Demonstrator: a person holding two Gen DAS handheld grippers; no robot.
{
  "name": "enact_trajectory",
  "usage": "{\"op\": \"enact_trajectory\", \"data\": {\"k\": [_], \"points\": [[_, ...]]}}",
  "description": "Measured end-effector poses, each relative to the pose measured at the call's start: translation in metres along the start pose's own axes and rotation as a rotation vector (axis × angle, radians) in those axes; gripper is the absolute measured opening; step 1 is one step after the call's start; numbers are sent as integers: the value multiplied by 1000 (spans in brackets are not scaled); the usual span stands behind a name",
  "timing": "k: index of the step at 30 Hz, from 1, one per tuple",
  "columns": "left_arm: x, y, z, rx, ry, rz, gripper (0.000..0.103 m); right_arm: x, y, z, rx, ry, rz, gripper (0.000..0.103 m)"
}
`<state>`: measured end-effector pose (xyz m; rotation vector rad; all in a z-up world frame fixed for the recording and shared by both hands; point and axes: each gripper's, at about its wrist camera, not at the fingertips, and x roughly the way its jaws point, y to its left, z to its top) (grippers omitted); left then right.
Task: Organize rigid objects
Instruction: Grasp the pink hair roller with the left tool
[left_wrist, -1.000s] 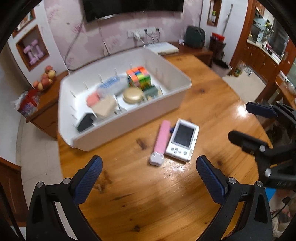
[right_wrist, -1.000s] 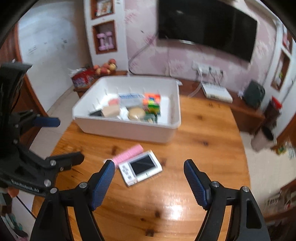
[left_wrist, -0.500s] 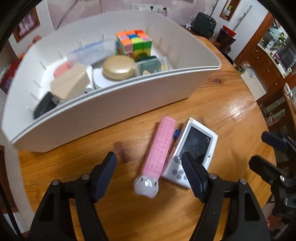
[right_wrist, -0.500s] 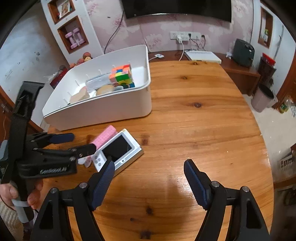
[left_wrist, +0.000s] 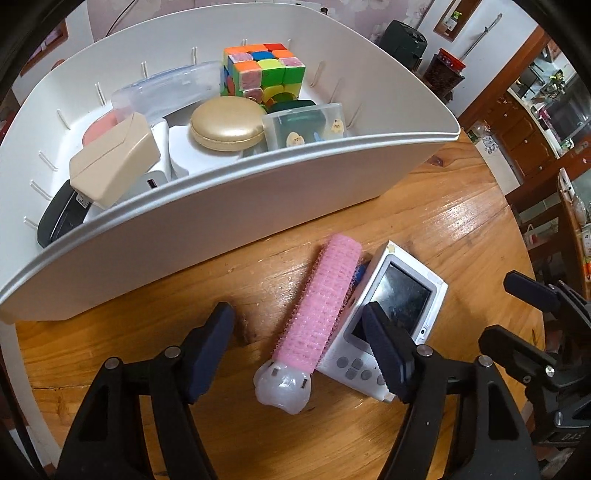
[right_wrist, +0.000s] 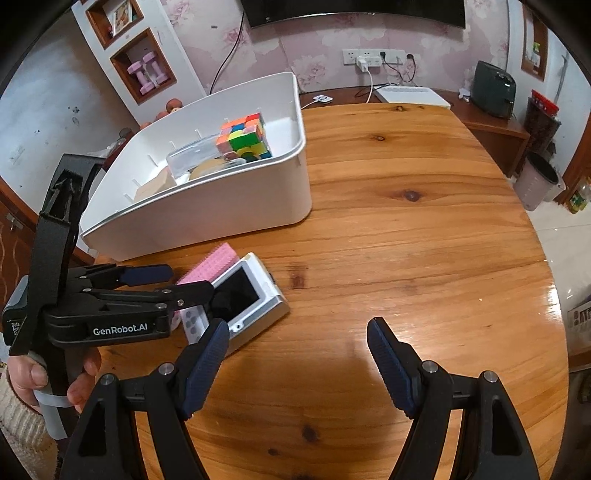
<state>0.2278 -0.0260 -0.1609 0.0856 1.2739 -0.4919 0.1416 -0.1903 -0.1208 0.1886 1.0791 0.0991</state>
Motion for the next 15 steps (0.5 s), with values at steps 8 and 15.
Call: {"op": "enact_trajectory", "data": {"k": [8,15], "points": [[-4,17,-3,-6,-10,-7,75,0,3,2,-3,-7,7,78],[-8,25,-6,-11,-28,-4,75,3,3,5,10,-2,8,78]]}}
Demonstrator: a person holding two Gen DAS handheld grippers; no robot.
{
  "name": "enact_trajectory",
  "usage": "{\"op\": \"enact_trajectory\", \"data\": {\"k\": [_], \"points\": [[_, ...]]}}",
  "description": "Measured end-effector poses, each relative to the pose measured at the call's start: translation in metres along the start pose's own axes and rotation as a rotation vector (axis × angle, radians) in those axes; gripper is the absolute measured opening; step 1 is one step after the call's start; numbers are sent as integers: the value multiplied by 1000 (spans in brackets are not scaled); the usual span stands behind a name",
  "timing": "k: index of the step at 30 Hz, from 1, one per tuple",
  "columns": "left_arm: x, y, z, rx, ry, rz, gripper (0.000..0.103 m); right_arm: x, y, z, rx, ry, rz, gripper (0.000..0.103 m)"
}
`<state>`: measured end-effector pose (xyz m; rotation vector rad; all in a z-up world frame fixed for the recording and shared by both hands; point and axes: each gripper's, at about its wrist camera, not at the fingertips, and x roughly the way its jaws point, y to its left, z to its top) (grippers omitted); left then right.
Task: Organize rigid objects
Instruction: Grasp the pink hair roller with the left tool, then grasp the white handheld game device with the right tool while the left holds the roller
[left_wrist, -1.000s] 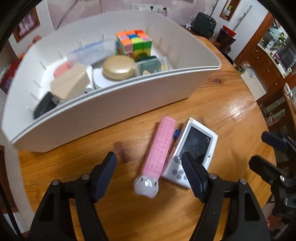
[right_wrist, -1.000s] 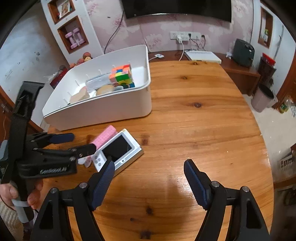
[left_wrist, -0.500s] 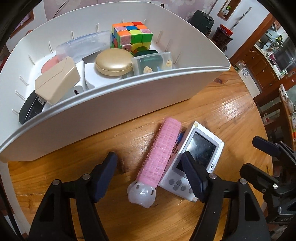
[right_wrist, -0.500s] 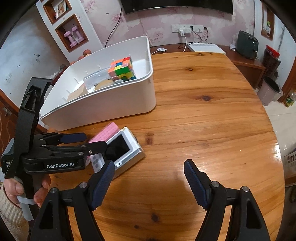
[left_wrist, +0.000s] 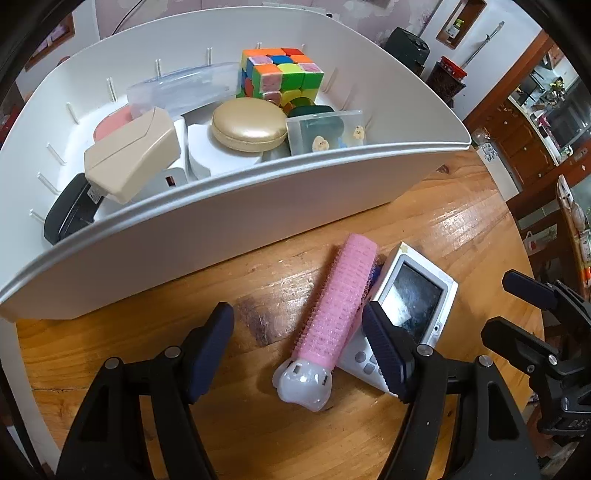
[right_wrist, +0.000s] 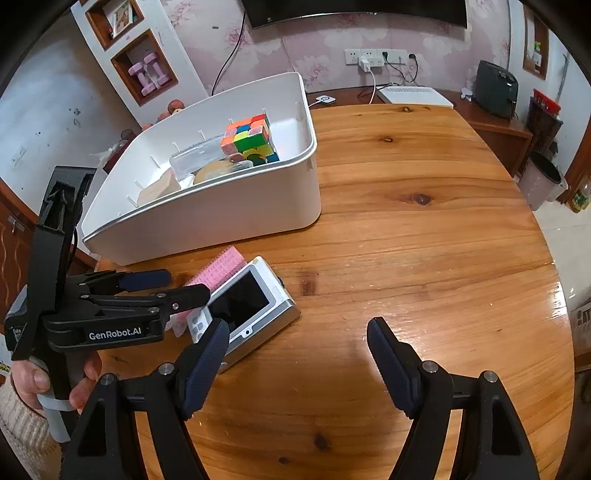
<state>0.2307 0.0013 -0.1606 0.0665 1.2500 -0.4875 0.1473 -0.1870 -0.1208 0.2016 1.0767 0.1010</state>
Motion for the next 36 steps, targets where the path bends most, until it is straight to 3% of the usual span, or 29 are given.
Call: {"op": "enact_trajectory", "data": {"k": [10,12,14,15,21,32,36], "points": [[4,-10,9,18,-12,21,74,7,0,4,29,4,7,78],[3,-11,9,15,-9,10,63,7,0,6,38,3,4,78],[6,-17,10,25,11,20,37,8,-1,8,52,1,6,78],[10,-20,8,38,37,48,35,9,-1,8,56,1,9,78],[12,-30,-3,103,14,115,34,11,5,12,51,-3,16,78],[-3,-16,-26,12,-42,137,30,42,8,16,205,109,35,78],[-12,-9,-34,-21,-58,120,30,58,13,16,269,162,-7,78]]}}
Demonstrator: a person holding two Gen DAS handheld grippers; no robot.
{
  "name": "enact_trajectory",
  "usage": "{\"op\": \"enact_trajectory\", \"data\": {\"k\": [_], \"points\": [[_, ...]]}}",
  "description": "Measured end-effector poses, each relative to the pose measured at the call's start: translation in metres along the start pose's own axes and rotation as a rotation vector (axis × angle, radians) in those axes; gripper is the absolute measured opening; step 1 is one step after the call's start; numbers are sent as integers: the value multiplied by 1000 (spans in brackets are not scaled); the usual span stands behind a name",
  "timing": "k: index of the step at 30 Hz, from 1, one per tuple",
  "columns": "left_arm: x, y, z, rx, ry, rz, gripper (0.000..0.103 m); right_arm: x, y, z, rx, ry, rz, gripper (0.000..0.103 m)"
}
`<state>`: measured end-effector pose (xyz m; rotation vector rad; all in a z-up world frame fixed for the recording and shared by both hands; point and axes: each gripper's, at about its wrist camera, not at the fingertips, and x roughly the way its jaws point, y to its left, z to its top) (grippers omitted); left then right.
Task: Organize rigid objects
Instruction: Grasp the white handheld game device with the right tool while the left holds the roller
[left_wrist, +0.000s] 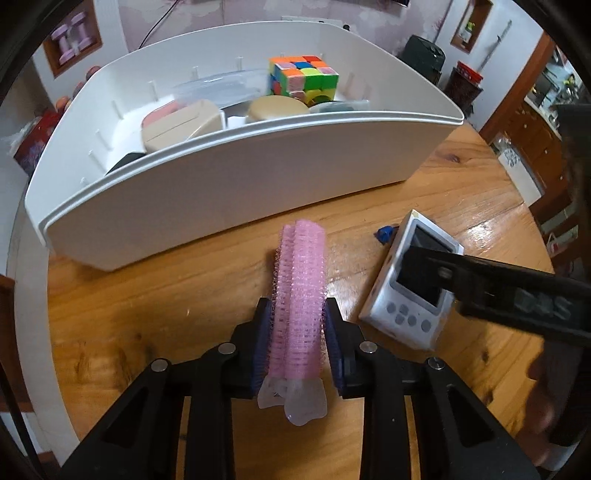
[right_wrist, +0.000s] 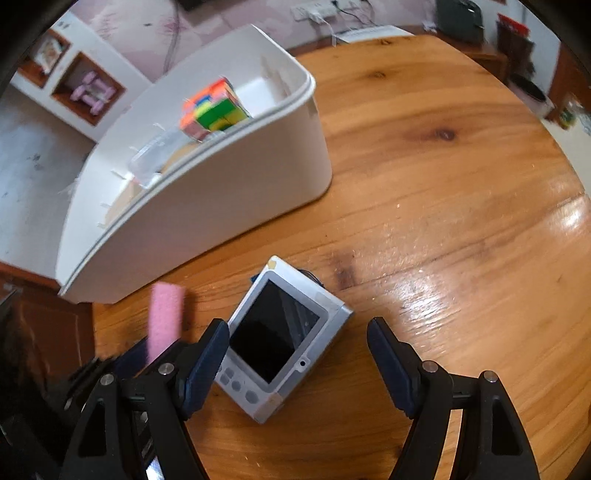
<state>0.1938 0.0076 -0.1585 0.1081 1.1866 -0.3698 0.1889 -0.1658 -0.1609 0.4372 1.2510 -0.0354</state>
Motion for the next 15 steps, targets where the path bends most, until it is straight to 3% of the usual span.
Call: {"op": "enact_trajectory", "data": {"k": [8,15], "points": [[-13,3,-13,-33,-9,-19,30,15,23,2,32,11,-80,79],[-18,12,-20,-62,-8,-15,30,28,51,1,-50,14,-231,77]]}}
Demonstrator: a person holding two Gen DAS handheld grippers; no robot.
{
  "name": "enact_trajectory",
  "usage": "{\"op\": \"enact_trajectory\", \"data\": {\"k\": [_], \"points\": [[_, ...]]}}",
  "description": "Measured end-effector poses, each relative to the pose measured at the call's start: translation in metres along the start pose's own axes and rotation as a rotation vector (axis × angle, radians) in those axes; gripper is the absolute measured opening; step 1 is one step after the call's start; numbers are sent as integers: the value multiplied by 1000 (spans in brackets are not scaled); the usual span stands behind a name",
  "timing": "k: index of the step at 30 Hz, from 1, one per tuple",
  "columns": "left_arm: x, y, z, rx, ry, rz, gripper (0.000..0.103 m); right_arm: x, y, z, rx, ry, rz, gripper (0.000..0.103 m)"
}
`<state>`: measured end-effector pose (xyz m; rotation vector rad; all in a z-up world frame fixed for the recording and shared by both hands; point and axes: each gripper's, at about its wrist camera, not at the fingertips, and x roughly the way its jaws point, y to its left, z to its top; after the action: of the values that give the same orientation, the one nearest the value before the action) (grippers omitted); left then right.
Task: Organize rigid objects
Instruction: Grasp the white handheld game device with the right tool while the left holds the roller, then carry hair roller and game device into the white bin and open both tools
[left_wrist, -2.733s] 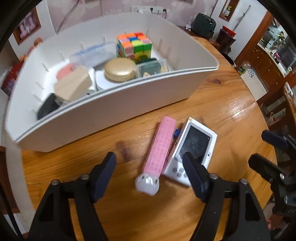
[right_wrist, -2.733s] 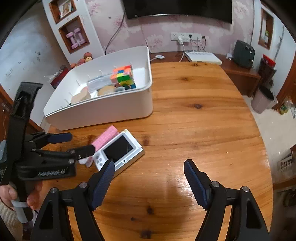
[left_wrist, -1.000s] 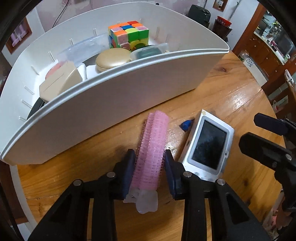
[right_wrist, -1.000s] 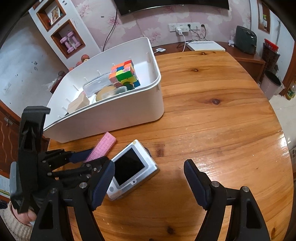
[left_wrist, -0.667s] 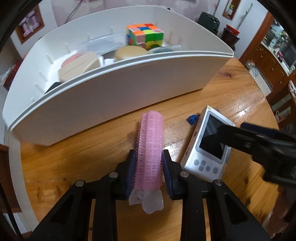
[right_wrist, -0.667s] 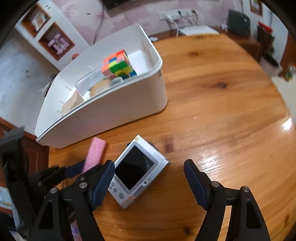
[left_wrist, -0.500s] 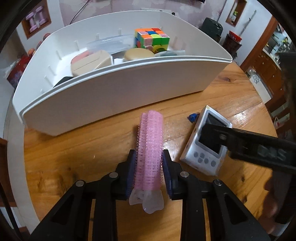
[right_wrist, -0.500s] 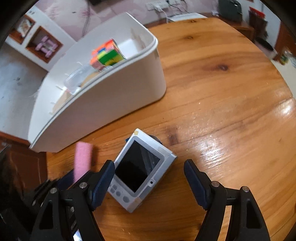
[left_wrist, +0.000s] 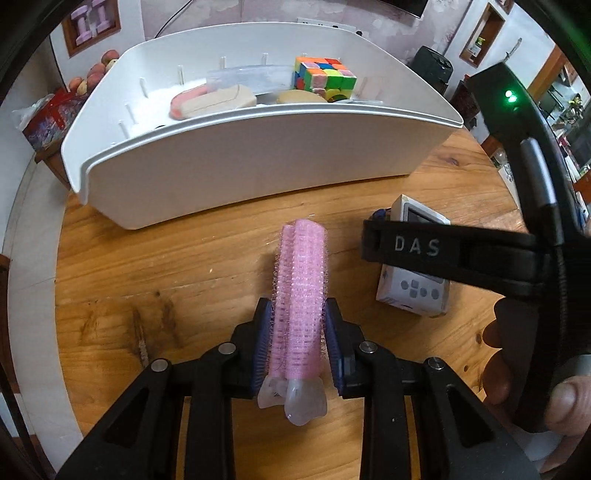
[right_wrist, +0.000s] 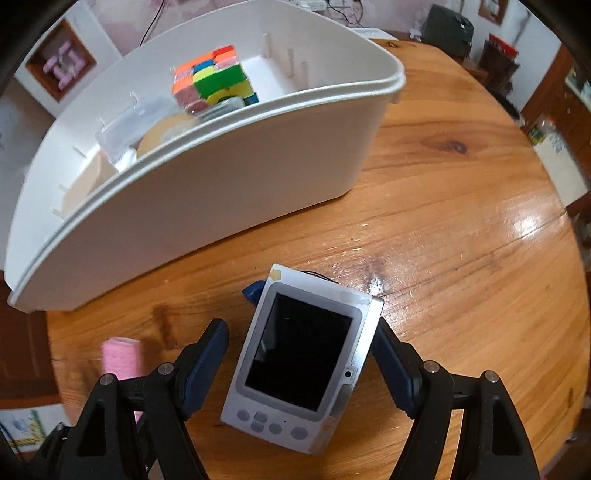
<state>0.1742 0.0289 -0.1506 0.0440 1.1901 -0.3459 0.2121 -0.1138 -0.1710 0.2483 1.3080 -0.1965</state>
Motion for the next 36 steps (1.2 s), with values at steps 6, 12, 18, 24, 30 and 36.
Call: {"op": "enact_trajectory", "data": {"k": [6,12,18,24,30,36], "points": [[-12,2,-2,-9,-19,13,30,-2,4,-8,-49,-17,-40,65],[-31,1,-4,-10,-40,21,30,-12,-4,-29,-97,-45,-19,63],[-52,-3,-2,-9,-55,33,30,-50,-18,-48,-134,-102,45,62],[-88,-7,26,1,-111,73,30,-116,-14,-43,-199,-218,105,62],[-130,-6,76,17,-221,145,30,-189,-2,2,-251,-390,164,62],[-140,5,129,-4,-321,193,30,-213,-2,63,-231,-487,214,62]]}}
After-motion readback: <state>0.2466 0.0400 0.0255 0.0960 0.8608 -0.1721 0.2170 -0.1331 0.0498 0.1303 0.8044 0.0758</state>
